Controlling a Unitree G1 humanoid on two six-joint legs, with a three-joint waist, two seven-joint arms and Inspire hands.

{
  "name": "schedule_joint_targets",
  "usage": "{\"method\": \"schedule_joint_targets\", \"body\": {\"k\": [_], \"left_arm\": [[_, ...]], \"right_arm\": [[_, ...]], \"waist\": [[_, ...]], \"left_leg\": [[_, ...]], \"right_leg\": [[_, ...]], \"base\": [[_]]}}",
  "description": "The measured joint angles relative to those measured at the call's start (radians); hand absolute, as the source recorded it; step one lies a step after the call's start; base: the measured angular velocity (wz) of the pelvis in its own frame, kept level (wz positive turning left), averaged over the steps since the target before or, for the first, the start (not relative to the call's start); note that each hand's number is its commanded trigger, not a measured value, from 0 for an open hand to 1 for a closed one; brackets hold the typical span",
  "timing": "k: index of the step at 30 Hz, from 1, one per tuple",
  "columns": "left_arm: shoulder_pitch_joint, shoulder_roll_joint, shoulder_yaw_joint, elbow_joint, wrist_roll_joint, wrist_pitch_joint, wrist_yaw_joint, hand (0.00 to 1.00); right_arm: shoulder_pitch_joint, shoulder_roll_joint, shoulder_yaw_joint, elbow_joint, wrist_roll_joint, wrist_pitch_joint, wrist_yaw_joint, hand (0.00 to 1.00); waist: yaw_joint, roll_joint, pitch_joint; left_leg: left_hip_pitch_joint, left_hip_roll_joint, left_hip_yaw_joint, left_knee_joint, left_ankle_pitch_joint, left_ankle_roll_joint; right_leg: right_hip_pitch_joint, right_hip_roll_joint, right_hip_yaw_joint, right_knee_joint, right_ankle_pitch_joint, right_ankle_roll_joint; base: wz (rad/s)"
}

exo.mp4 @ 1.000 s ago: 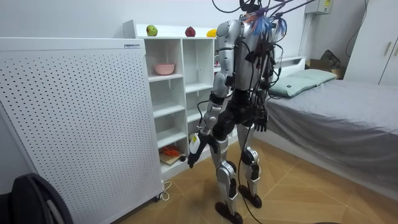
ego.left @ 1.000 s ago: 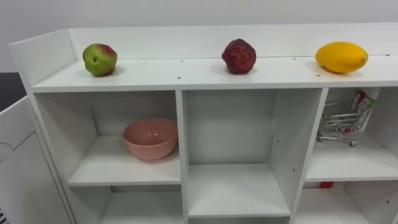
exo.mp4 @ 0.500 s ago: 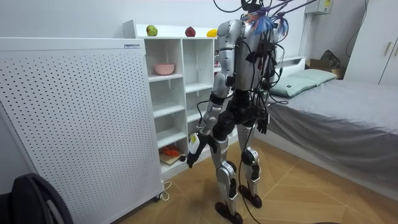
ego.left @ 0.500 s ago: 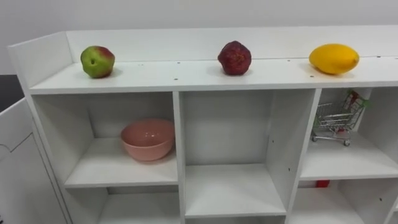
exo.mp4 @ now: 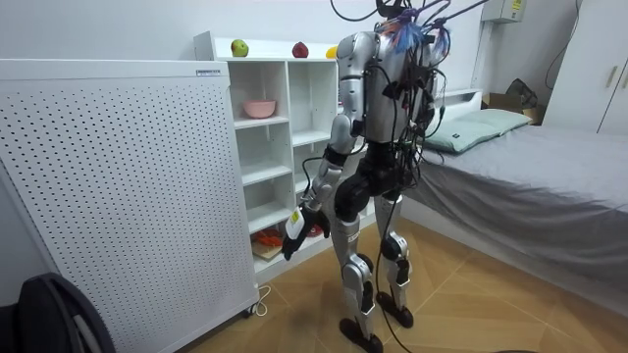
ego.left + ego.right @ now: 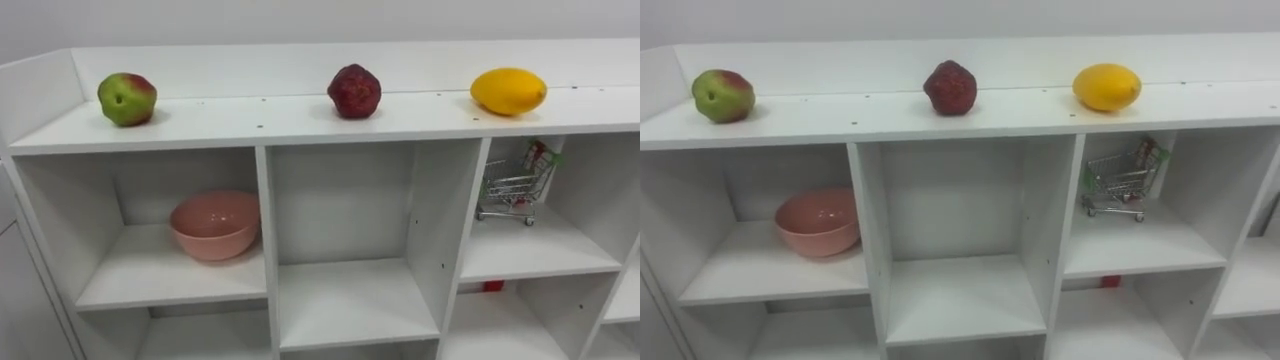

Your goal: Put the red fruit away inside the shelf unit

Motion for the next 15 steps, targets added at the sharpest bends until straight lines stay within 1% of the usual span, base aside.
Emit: {"method": "schedule_joint_targets", "body": {"k": [2,3,5,6,8,10,12,15], "left_arm": [[0.012,0.0,-0.011,-0.022,-0.003,-0.003,0.016,0.0],[0.012,0.001,-0.017,-0.022,-0.005,-0.003,0.02,0.0],[0.012,0.008,-0.035,-0.024,-0.004,-0.003,0.037,0.0],[0.012,0.011,-0.04,-0.026,-0.003,-0.003,0.038,0.0],[0.017,0.017,-0.055,-0.047,0.001,-0.003,0.039,0.0],[0.027,0.017,-0.057,-0.048,0.001,-0.003,0.039,0.0],[0.031,0.017,-0.062,-0.048,-0.001,-0.002,0.039,0.0],[0.034,0.017,-0.078,-0.049,0.0,-0.002,0.039,0.0]], "right_arm": [[-0.005,-0.003,0.007,-0.217,-0.068,-0.001,-0.058,0.0],[-0.005,-0.004,0.011,-0.275,-0.097,-0.006,-0.075,0.0],[-0.029,-0.017,0.02,-0.409,-0.201,-0.048,-0.128,0.0],[-0.038,-0.02,0.02,-0.429,-0.218,-0.056,-0.145,0.0],[-0.045,-0.027,0.024,-0.526,-0.278,-0.062,-0.198,0.0],[-0.048,-0.033,0.039,-0.587,-0.343,-0.063,-0.219,0.0],[-0.06,-0.042,0.049,-0.627,-0.399,-0.067,-0.235,0.0],[-0.063,-0.057,0.063,-0.709,-0.46,-0.081,-0.261,0.0]], "waist": [[0.009,-0.005,0.0002],[0.007,-0.005,0.0001],[0.009,-0.008,0.001],[0.01,-0.01,0.0019],[0.025,-0.015,0.0026],[0.034,-0.009,-0.0007],[0.036,-0.01,-0.0006],[0.052,-0.005,0.0001]], "left_leg": [[-0.007,0.002,0.011,0.003,0.0,0.0],[-0.01,0.002,0.011,0.003,0.0,0.0],[-0.016,0.002,0.011,0.004,0.0,0.0],[-0.016,0.002,0.011,0.004,0.0,0.0],[-0.017,0.003,0.014,0.003,0.0,0.0],[-0.019,0.005,0.021,0.001,0.0,0.0],[-0.019,0.005,0.022,-0.001,0.0,0.0],[-0.02,0.006,0.022,-0.003,0.0,0.0]], "right_leg": [[-0.016,0.002,0.012,0.002,0.002,0.0],[-0.016,0.002,0.011,0.0,0.004,0.001],[-0.017,0.001,0.009,-0.001,0.005,0.001],[-0.017,0.001,0.008,-0.001,0.005,0.001],[-0.025,0.002,0.009,0.002,0.005,0.001],[-0.031,0.003,0.015,0.002,0.007,0.0],[-0.032,0.004,0.016,0.002,0.008,0.0],[-0.032,0.004,0.011,0.003,0.009,0.0]], "base": [[-0.1],[-0.04],[0.0],[0.0],[-0.02],[-0.1],[-0.04],[0.0]]}}
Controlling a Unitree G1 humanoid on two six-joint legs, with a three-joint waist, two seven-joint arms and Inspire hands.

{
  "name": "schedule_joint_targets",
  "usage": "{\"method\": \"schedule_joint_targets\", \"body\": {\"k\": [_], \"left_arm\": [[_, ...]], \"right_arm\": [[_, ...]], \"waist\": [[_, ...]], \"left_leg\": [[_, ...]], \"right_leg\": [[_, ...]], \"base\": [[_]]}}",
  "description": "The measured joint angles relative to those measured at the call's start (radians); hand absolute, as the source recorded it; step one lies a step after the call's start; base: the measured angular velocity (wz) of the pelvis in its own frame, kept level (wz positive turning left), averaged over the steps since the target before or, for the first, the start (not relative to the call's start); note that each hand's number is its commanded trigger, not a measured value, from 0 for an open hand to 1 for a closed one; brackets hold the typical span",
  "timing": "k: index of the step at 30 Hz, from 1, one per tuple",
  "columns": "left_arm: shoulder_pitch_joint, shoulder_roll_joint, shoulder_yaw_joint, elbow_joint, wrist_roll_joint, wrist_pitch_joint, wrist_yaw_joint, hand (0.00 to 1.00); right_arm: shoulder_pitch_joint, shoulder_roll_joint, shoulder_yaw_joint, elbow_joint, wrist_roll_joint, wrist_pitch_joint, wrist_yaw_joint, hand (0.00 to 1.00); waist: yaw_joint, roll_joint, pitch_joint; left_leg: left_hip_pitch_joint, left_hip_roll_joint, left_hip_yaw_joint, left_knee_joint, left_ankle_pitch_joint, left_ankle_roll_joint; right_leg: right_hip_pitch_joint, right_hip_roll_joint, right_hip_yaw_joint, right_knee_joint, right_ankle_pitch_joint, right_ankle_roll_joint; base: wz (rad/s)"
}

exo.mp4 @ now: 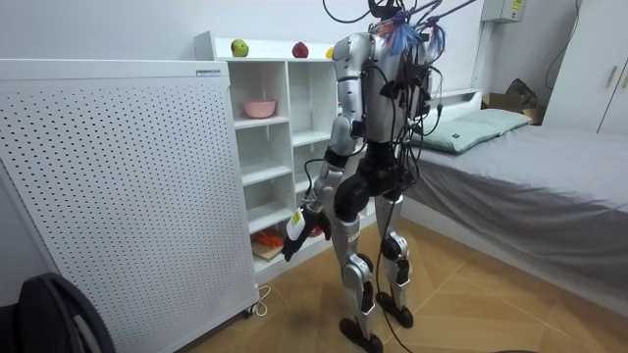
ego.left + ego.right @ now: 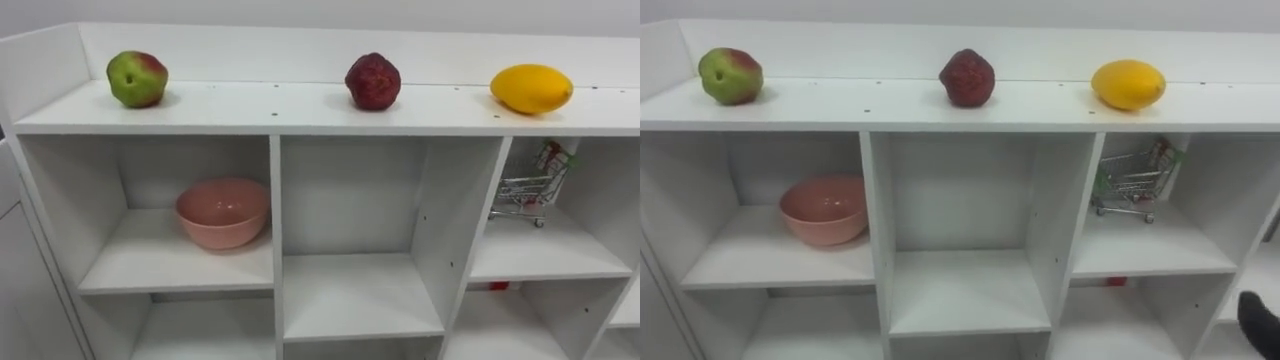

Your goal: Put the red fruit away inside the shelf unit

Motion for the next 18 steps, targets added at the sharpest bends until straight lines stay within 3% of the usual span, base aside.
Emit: {"method": "schedule_joint_targets", "body": {"k": [9,13,18], "left_arm": [[-0.007,-0.002,-0.024,0.001,0.02,-0.006,-0.007,0.0],[-0.016,0.001,-0.053,0.001,0.02,-0.012,-0.01,0.0],[-0.021,0.004,-0.059,0.002,0.03,-0.012,-0.047,0.0]], "right_arm": [[-0.114,-0.029,0.051,-0.153,-0.121,-0.038,-0.015,0.0],[-0.155,-0.07,0.097,-0.166,-0.122,-0.039,0.05,0.0],[-0.228,-0.082,0.112,-0.174,-0.122,-0.038,0.122,0.0]], "waist": [[0.002,0.0,0.0011],[0.004,-0.01,0.0047],[0.006,-0.017,0.0043]], "left_leg": [[-0.015,0.001,-0.012,0.007,0.001,0.0],[-0.017,0.002,-0.013,0.008,0.001,0.0],[-0.028,0.003,-0.014,0.01,0.001,-0.001]], "right_leg": [[-0.004,-0.004,-0.045,0.012,0.0,0.0],[-0.006,-0.004,-0.048,0.013,0.001,-0.001],[-0.016,-0.005,-0.057,0.014,0.001,-0.002]], "base": [[0.02],[0.0],[0.01]]}}
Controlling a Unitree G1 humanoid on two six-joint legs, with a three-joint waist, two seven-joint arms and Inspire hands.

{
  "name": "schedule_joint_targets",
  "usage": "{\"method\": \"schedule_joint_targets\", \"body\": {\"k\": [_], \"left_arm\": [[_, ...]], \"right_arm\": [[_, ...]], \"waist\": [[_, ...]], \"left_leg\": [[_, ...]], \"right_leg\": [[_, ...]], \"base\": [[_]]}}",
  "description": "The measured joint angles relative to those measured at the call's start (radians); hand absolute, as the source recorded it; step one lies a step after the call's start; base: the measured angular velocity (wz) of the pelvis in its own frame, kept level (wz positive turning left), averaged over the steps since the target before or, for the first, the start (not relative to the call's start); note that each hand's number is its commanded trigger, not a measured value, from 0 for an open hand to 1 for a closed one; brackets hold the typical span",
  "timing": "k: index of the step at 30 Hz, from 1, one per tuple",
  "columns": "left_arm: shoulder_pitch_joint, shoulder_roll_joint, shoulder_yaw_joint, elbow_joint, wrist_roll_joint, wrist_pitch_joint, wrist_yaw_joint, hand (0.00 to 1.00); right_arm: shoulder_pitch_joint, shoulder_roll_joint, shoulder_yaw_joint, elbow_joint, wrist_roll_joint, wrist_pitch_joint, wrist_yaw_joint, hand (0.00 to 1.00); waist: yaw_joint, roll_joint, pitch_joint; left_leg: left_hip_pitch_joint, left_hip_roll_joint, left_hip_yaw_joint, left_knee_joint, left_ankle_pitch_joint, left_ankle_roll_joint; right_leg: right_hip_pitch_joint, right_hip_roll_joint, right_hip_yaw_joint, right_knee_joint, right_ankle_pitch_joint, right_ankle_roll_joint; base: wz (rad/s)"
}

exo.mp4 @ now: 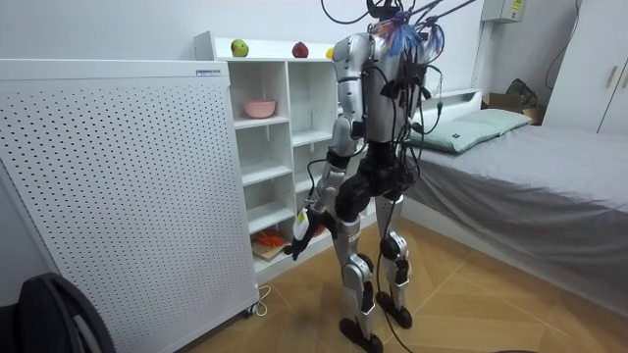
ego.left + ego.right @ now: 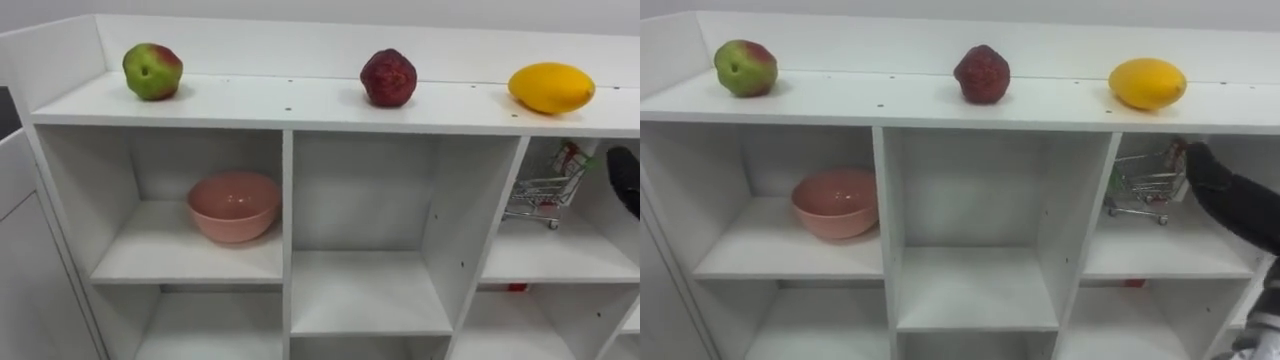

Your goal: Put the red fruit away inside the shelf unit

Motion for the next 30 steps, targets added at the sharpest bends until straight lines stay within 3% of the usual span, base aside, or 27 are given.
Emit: {"method": "schedule_joint_targets", "body": {"k": [8,11,14,19,24,30], "left_arm": [[-0.017,0.006,0.0,0.009,0.0,0.0,-0.031,0.0],[-0.023,0.009,0.001,0.009,0.0,0.0,-0.044,0.0],[-0.026,0.013,0.001,0.01,0.0,-0.002,-0.047,0.0],[-0.028,0.022,0.001,0.011,0.0,-0.002,-0.05,0.0],[-0.027,0.034,-0.002,0.026,-0.001,-0.003,-0.073,0.0],[-0.024,0.037,-0.001,0.015,0.001,-0.001,-0.083,0.0]], "right_arm": [[-0.117,-0.015,0.022,-0.001,-0.003,0.002,0.058,0.0],[-0.165,-0.038,0.022,-0.002,-0.003,0.001,0.089,0.0],[-0.187,-0.061,0.022,-0.002,-0.026,0.001,0.115,0.0],[-0.195,-0.063,0.023,-0.002,-0.079,0.001,0.147,0.0],[-0.232,-0.07,0.033,-0.002,-0.076,0.002,0.171,0.0],[-0.281,-0.174,0.1,0.04,0.05,0.025,0.266,0.0]], "waist": [[0.004,-0.016,0.0014],[0.018,-0.017,0.0006],[0.025,-0.024,0.0007],[0.028,-0.039,0.0071],[0.031,-0.044,0.0041],[0.046,-0.051,0.0015]], "left_leg": [[-0.005,-0.001,-0.014,0.008,0.001,0.001],[-0.005,0.0,-0.016,0.009,0.001,0.0],[-0.004,0.0,-0.018,0.009,0.002,-0.001],[-0.006,0.0,-0.022,0.011,0.002,-0.001],[-0.006,0.0,-0.027,0.01,0.002,-0.001],[-0.004,-0.001,-0.031,0.01,0.002,-0.001]], "right_leg": [[-0.001,-0.002,-0.013,-0.002,0.0,0.0],[0.001,-0.001,-0.015,-0.002,0.001,-0.001],[0.004,-0.001,-0.017,-0.002,0.001,-0.001],[0.009,-0.002,-0.022,-0.003,0.001,-0.002],[0.012,-0.001,-0.027,-0.003,0.002,-0.002],[0.013,-0.001,-0.028,-0.003,0.002,-0.002]], "base": [[0.05],[0.0],[0.03],[0.01],[0.02],[0.01]]}}
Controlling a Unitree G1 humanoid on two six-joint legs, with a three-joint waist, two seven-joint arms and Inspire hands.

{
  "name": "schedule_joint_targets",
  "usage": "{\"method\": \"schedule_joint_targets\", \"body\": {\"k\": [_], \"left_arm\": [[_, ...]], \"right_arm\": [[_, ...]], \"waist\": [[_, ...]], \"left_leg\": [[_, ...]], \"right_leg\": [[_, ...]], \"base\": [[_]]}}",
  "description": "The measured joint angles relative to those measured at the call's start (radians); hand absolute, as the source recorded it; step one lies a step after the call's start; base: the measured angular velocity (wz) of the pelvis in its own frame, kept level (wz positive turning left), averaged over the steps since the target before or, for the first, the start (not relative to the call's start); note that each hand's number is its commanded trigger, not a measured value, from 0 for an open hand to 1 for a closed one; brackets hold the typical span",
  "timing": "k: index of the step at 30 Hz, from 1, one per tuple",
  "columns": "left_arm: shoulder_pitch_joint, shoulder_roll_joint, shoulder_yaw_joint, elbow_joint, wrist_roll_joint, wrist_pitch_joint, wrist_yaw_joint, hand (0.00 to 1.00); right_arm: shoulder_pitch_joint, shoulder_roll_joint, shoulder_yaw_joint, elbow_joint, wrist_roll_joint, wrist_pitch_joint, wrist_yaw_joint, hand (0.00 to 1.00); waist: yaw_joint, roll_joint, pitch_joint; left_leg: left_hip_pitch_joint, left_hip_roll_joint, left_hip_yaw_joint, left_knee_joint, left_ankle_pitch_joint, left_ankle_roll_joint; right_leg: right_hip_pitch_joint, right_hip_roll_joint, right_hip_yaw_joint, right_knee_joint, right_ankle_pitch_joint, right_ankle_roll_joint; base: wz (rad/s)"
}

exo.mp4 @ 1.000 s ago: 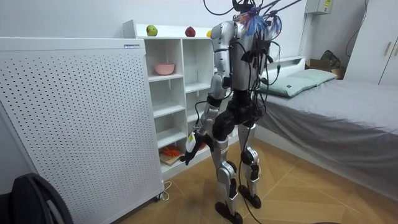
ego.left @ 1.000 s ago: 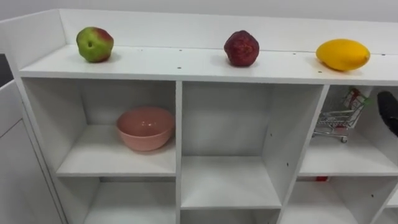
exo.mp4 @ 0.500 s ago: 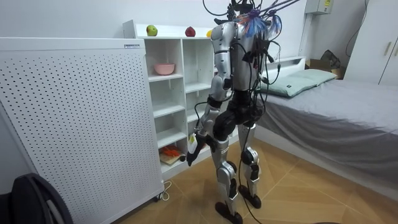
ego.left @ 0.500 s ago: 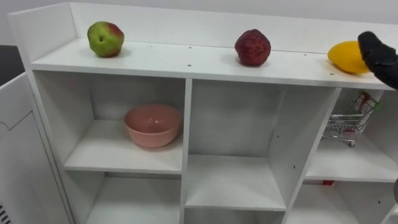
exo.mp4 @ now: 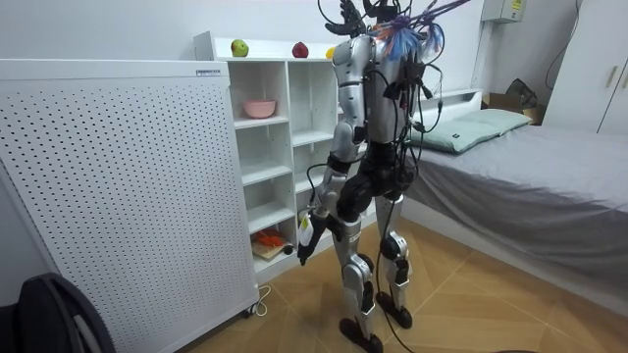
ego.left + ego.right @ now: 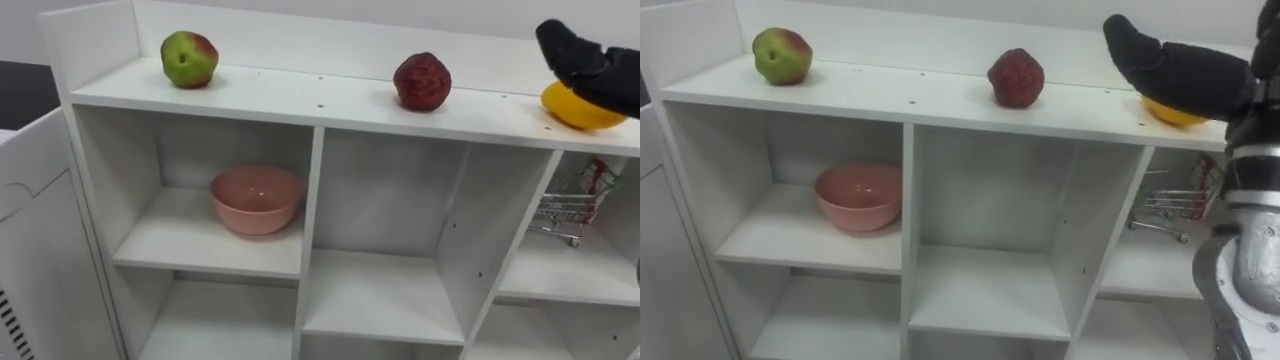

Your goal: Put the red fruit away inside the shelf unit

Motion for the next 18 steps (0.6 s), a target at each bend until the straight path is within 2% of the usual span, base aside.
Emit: {"method": "schedule_joint_targets", "body": {"k": [2,6,13,18], "left_arm": [[0.006,0.0,0.001,-0.009,0.0,0.001,0.005,0.0],[0.002,0.001,0.001,-0.01,0.006,0.011,0.007,0.0],[-0.005,0.016,0.001,-0.03,0.009,0.024,-0.003,0.0],[-0.002,0.023,0.001,-0.067,0.01,0.039,-0.016,0.0]], "right_arm": [[-0.01,-0.021,0.002,0.031,0.002,0.007,0.038,0.0],[-0.044,-0.027,0.003,0.075,0.037,0.022,0.088,0.0],[-0.122,-0.098,0.055,0.222,0.082,0.045,0.163,0.0],[-0.169,-0.106,0.089,0.282,0.111,0.088,0.205,0.0]], "waist": [[0.006,-0.004,-0.0005],[0.005,-0.007,0.0002],[0.005,-0.015,-0.0009],[0.006,-0.031,-0.0033]], "left_leg": [[0.0,-0.001,-0.004,0.0,0.0,0.0],[-0.002,0.0,-0.008,0.002,0.0,0.0],[-0.006,0.0,-0.012,0.003,0.0,0.0],[-0.006,0.0,-0.013,0.003,0.0,0.0]], "right_leg": [[0.0,-0.001,-0.008,0.0,0.0,0.0],[0.0,-0.001,-0.012,0.0,0.0,0.0],[-0.001,-0.001,-0.017,0.0,0.0,0.0],[-0.001,-0.001,-0.023,0.0,0.0,0.0]], "base": [[0.05],[0.04],[0.0],[0.0]]}}
